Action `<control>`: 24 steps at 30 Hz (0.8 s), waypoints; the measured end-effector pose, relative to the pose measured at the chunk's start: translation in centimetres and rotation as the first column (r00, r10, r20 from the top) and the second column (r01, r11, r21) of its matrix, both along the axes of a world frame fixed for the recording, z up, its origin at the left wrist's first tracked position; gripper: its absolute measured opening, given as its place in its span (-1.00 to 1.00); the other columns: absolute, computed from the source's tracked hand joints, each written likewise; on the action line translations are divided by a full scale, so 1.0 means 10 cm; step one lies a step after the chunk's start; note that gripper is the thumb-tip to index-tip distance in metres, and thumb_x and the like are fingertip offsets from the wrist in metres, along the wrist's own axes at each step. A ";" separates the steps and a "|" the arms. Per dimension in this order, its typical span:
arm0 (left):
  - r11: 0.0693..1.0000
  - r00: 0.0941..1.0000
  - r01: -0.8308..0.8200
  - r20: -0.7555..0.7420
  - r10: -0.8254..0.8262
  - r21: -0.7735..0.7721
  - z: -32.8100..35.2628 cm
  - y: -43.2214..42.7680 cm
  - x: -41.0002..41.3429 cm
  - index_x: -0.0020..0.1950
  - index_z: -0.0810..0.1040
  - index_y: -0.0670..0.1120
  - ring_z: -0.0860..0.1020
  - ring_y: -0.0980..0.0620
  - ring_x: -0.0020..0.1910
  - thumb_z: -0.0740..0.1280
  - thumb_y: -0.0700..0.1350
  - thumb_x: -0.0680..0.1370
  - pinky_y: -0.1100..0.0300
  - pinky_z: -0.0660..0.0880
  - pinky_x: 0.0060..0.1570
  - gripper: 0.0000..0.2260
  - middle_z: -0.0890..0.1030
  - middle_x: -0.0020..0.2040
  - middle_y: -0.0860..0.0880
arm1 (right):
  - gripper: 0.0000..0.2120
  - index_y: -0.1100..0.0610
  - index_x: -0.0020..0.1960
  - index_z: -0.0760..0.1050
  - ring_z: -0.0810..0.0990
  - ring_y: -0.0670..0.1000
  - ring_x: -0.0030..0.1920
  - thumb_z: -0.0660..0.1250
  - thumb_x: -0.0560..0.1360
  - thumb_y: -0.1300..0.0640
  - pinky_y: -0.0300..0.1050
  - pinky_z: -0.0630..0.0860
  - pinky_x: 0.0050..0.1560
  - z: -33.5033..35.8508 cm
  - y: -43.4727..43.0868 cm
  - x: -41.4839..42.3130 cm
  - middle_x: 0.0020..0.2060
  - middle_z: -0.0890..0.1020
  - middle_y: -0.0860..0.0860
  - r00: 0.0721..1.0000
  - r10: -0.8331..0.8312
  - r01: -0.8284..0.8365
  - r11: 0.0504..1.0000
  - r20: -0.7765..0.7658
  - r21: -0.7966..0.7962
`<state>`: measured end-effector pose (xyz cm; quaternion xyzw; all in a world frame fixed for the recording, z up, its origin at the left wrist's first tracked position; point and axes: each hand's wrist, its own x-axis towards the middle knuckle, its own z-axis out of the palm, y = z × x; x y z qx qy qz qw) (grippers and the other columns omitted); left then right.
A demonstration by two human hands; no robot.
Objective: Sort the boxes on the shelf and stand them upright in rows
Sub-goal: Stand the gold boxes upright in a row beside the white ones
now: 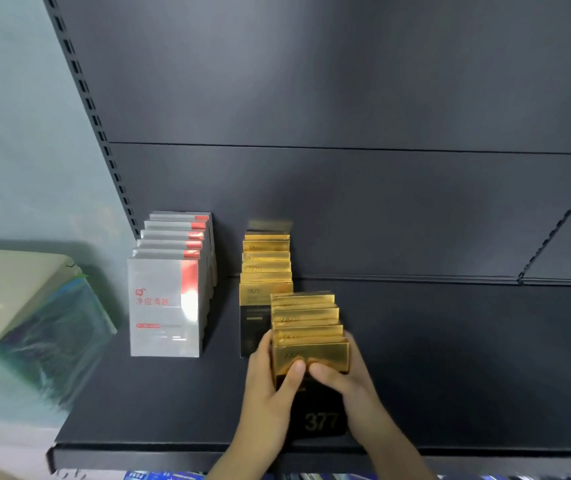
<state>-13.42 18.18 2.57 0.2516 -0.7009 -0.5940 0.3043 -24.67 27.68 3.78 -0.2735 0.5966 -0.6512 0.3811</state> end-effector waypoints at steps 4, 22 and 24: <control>0.991 0.991 -0.127 0.046 0.126 0.035 -0.09 -0.22 0.29 0.25 0.41 0.43 0.40 0.20 0.34 0.22 0.51 0.33 0.07 0.32 0.37 -0.49 0.47 0.23 0.37 | 0.05 0.00 0.36 0.32 0.52 -0.09 0.26 0.63 -0.04 -0.25 -0.26 0.55 0.09 -0.11 -0.35 0.32 0.30 0.40 -0.08 0.998 -0.044 0.046 0.999 -0.053 0.028; 0.962 0.994 0.102 -0.066 -0.088 0.252 -0.10 -0.61 0.25 0.41 0.36 0.07 0.56 0.16 0.24 0.34 0.20 0.38 0.21 0.45 0.20 -0.38 0.61 0.23 0.15 | -0.12 -0.12 0.47 0.26 0.52 -0.09 0.30 0.53 0.23 -0.17 0.11 0.38 0.39 -0.18 -0.67 0.17 0.28 0.57 -0.13 0.990 0.106 -0.094 0.988 -0.095 0.126; 0.961 0.992 0.117 -0.067 -0.103 0.251 -0.09 -0.63 0.25 0.40 0.37 0.09 0.56 0.16 0.24 0.36 0.23 0.36 0.24 0.47 0.18 -0.37 0.61 0.22 0.15 | -0.13 -0.12 0.47 0.25 0.52 -0.10 0.31 0.53 0.24 -0.15 0.09 0.39 0.39 -0.20 -0.68 0.16 0.29 0.56 -0.13 0.988 0.113 -0.100 0.987 -0.106 0.124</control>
